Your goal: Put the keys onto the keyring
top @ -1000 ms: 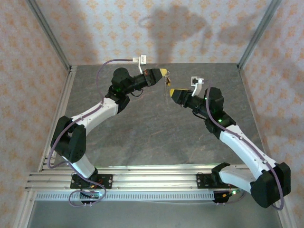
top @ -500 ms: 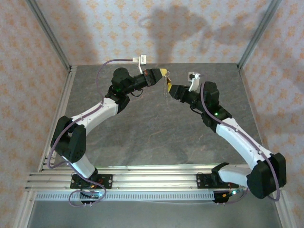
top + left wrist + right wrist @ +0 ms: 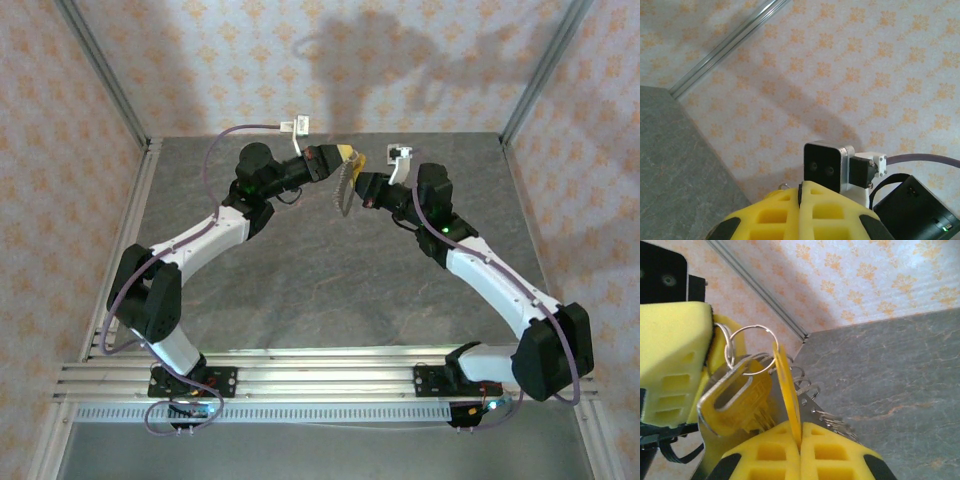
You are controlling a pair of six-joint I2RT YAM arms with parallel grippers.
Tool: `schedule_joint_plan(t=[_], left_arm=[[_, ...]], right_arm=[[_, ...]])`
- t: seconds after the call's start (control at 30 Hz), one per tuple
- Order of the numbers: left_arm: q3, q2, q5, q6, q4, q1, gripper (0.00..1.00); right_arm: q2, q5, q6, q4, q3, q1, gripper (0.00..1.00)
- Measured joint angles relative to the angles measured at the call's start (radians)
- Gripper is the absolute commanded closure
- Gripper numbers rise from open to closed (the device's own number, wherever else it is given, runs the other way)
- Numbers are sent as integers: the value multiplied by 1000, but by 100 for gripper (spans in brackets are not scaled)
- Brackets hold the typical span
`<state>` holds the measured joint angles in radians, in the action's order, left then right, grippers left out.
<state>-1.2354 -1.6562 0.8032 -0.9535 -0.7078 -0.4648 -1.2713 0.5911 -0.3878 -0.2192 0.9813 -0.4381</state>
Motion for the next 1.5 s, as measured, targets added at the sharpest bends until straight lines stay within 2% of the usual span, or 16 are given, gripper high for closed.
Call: schedule_joint_plan(t=[0.3,0.53,0.7,1.07,1.1,1.23,1.27,1.37,1.5], left_arm=[[0,0,0,0,-1,0,100],[0,0,0,0,-2,0,100],[0,0,-3,0,-6,0,100],[0,0,-3,0,-7,0,100],[0,0,-3,0,-7,0,100],[0,0,-4,-8,-9,0,100],[0,0,-3,-10,-11,0,100],[0,0,-4,-16,-21,0,100],[0,0,-4,-23,-32,0,100]], right_arm=[[14,46,-31,-17,-13,-2,100],[12,75,-42,-23,-30,-41,100],[3,79,-41,-26,-30,-72,100],[3,63,-32,-27,-30,-74,100],[3,63,-30,-26,-30,-74,99],[11,45,-21,-3,-30,-74,71],[17,41,-20,8,-31,-74,67],[58,25,-8,43,-48,-69,61],[154,17,-6,79,-89,-33,61]])
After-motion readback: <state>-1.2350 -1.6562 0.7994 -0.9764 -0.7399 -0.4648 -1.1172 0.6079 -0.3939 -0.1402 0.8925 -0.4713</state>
